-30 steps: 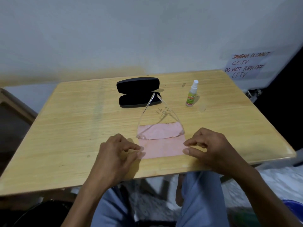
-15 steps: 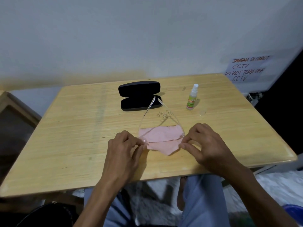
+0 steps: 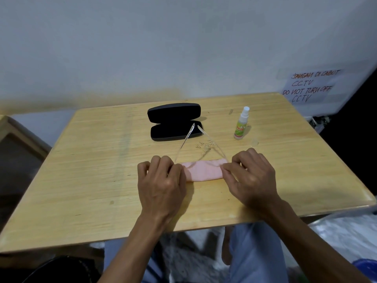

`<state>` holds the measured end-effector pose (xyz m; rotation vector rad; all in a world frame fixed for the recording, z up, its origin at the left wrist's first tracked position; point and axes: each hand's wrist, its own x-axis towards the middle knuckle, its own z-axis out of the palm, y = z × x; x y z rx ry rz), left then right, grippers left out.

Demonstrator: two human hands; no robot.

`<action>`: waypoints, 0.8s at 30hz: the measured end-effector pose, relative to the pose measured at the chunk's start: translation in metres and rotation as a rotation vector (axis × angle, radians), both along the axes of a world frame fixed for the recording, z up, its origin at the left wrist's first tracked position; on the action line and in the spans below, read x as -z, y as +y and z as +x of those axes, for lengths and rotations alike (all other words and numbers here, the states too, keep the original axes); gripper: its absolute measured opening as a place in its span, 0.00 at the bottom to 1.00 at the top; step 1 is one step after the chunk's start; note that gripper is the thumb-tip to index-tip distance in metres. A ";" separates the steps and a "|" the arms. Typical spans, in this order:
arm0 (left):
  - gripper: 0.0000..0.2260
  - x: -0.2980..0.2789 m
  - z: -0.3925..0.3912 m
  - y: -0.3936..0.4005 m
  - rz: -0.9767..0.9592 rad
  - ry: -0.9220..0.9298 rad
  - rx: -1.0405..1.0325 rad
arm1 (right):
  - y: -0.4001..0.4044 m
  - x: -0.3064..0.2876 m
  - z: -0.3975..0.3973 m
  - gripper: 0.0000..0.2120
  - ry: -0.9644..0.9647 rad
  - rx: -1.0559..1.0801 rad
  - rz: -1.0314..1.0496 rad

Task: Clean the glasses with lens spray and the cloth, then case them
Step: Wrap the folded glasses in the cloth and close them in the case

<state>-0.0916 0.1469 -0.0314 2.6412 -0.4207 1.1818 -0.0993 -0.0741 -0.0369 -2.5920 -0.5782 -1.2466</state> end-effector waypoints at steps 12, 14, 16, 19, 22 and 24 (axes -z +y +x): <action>0.02 -0.007 -0.010 0.006 -0.374 0.078 0.098 | 0.000 -0.006 -0.012 0.05 0.204 -0.021 0.425; 0.06 -0.017 -0.012 0.018 -0.574 0.240 0.095 | -0.008 -0.010 -0.015 0.12 0.341 0.003 0.547; 0.09 -0.022 -0.009 0.028 -0.615 0.416 0.106 | -0.013 -0.012 -0.012 0.14 0.467 -0.025 0.585; 0.11 -0.026 0.001 0.035 -0.540 0.582 0.142 | -0.011 -0.013 -0.005 0.11 0.558 -0.074 0.627; 0.08 -0.028 0.005 0.031 -0.532 0.603 0.166 | -0.006 -0.014 -0.001 0.08 0.627 -0.077 0.676; 0.05 -0.028 0.007 0.029 -0.523 0.602 0.163 | -0.005 -0.016 0.002 0.06 0.641 -0.061 0.671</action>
